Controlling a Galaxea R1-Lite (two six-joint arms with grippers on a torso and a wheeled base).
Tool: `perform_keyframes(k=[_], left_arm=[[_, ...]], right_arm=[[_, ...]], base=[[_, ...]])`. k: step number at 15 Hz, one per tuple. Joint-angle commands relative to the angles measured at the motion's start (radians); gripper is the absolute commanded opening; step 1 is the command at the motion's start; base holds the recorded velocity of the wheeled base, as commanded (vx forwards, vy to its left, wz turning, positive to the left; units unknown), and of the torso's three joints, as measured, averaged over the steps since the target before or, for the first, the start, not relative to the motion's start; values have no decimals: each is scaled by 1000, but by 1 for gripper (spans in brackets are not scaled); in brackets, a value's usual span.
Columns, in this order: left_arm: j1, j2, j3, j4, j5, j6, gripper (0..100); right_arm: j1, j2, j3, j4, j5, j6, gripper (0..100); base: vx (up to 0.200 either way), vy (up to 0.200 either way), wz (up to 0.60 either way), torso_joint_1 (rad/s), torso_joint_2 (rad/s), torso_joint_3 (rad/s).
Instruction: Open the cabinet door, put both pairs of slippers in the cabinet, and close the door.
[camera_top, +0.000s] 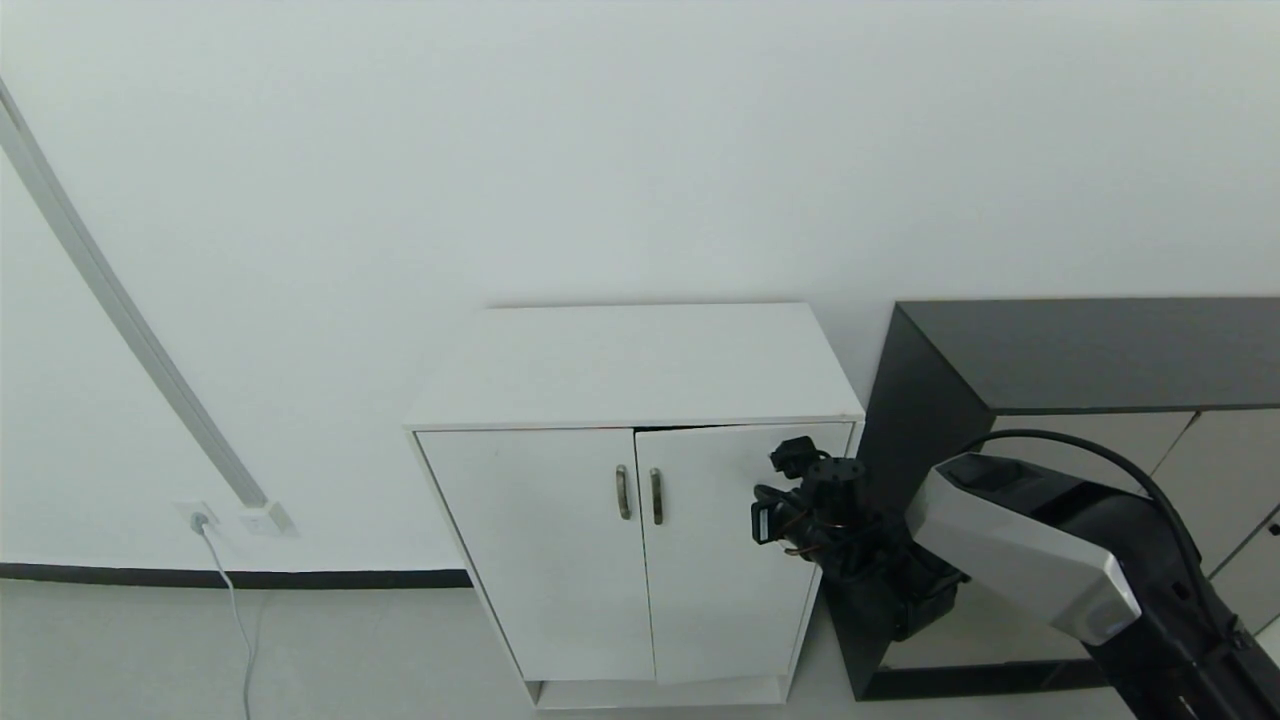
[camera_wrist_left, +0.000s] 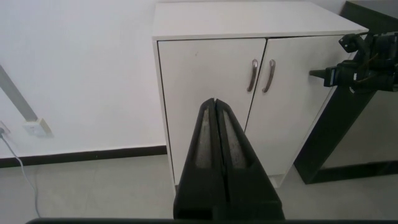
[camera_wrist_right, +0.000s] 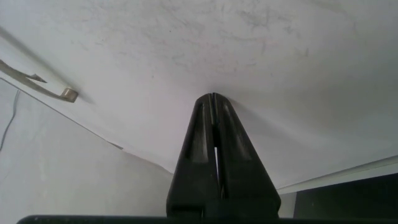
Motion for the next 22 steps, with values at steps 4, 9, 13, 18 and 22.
perform_keyframes(k=[4, 9, 13, 18, 22], left_arm=[[0, 1, 0, 0, 1, -1, 0], [0, 1, 0, 0, 1, -1, 0], [0, 1, 0, 0, 1, -1, 0], [0, 1, 0, 0, 1, -4, 0], [0, 1, 0, 0, 1, -4, 0]], right_arm=[[1, 4, -12, 2, 0, 0, 0], [1, 11, -26, 4, 0, -2, 0], [1, 28, -41, 7, 0, -2, 0], [1, 33, -57, 12, 0, -3, 0], [1, 31, -66, 24, 0, -3, 0]], base=[[0, 0, 0, 0, 0, 0], [0, 0, 0, 0, 0, 0], [0, 0, 0, 0, 0, 0], [0, 0, 0, 0, 0, 0], [0, 0, 0, 0, 0, 0]])
